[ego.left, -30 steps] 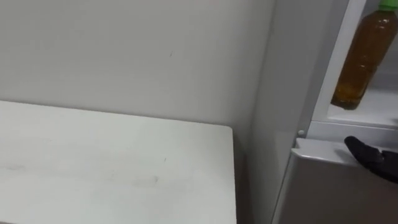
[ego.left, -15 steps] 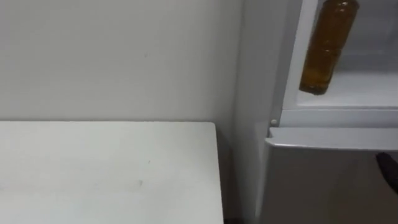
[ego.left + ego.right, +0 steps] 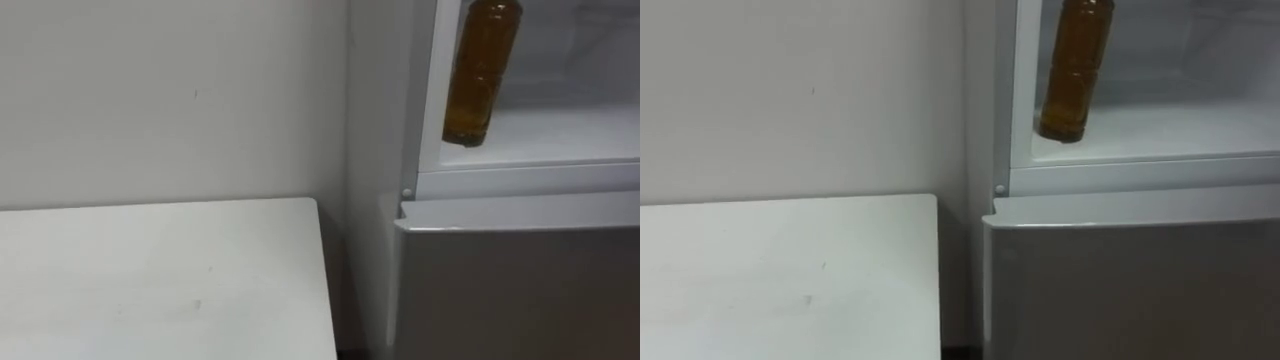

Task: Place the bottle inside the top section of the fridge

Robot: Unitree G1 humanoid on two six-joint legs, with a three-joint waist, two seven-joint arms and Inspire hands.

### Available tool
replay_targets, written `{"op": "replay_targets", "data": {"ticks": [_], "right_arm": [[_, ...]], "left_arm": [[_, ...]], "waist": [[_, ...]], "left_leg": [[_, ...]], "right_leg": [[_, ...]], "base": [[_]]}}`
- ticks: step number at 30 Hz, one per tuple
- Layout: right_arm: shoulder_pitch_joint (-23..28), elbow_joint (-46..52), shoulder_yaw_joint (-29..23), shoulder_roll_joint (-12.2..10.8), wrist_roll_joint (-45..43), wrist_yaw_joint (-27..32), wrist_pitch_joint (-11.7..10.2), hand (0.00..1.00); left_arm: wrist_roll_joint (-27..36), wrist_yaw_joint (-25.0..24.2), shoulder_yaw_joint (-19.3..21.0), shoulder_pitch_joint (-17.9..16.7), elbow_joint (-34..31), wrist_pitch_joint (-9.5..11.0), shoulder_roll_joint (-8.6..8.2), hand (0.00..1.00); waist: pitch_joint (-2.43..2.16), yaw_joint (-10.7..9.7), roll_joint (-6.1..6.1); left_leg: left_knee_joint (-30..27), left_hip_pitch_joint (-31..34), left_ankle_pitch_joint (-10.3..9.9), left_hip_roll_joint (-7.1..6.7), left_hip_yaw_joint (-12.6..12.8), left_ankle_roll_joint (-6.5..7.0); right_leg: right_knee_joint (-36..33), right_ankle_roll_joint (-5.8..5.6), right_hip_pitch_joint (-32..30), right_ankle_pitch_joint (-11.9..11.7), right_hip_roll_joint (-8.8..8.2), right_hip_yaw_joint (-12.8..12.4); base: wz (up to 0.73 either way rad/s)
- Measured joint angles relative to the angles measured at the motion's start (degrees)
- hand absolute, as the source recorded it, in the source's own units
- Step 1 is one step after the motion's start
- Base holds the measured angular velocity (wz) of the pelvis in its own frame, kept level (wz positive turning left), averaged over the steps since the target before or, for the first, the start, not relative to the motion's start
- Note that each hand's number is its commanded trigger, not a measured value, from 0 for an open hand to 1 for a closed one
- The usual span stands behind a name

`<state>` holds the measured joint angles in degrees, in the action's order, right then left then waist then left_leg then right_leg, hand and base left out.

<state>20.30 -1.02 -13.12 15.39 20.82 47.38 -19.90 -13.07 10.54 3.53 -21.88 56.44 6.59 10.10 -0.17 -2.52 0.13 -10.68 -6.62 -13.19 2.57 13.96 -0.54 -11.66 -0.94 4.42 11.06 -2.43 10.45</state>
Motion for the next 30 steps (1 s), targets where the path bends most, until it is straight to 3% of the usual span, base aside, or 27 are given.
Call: {"op": "replay_targets", "data": {"ticks": [9,15,20,30], "right_arm": [[2.8,-10.2,0.7,-4.6,5.9,0.8,0.0,0.00],[2.0,-20.6,1.3,-4.8,7.5,2.5,0.0,0.00],[2.3,-22.0,1.1,-4.7,13.5,6.3,0.0,0.00],[0.1,-20.5,-7.0,-4.1,24.1,10.9,-0.9,0.00]], "left_arm": [[1.1,1.7,-1.1,-0.2,-0.4,0.1,0.02,0.00],[2.3,2.2,-1.7,-0.4,0.0,0.0,-0.02,0.00],[2.9,3.2,-1.7,-0.5,0.8,0.0,-0.03,0.00],[4.5,2.2,-0.7,-1.1,0.4,0.2,0.16,0.00]], "waist": [[-0.08,-0.6,0.41],[0.02,-0.7,-0.32],[0.06,-0.9,-0.22],[-0.01,-2.3,-0.31]], "left_leg": [[0.0,0.0,0.0,-0.15,0.2,0.03],[0.3,0.0,0.0,-0.21,0.0,0.04],[0.3,0.0,0.0,-0.22,0.0,0.06],[0.5,0.0,0.0,-0.24,0.1,0.05]], "right_leg": [[-0.3,-0.07,-0.4,0.3,-0.18,-0.2],[-0.1,-0.11,-0.3,0.3,-0.19,-0.2],[-0.2,-0.11,-0.6,0.4,-0.17,-0.3],[-0.1,-0.14,-0.6,0.4,0.01,-0.9]], "base": [[-0.01],[0.00],[0.00],[-0.01]]}}
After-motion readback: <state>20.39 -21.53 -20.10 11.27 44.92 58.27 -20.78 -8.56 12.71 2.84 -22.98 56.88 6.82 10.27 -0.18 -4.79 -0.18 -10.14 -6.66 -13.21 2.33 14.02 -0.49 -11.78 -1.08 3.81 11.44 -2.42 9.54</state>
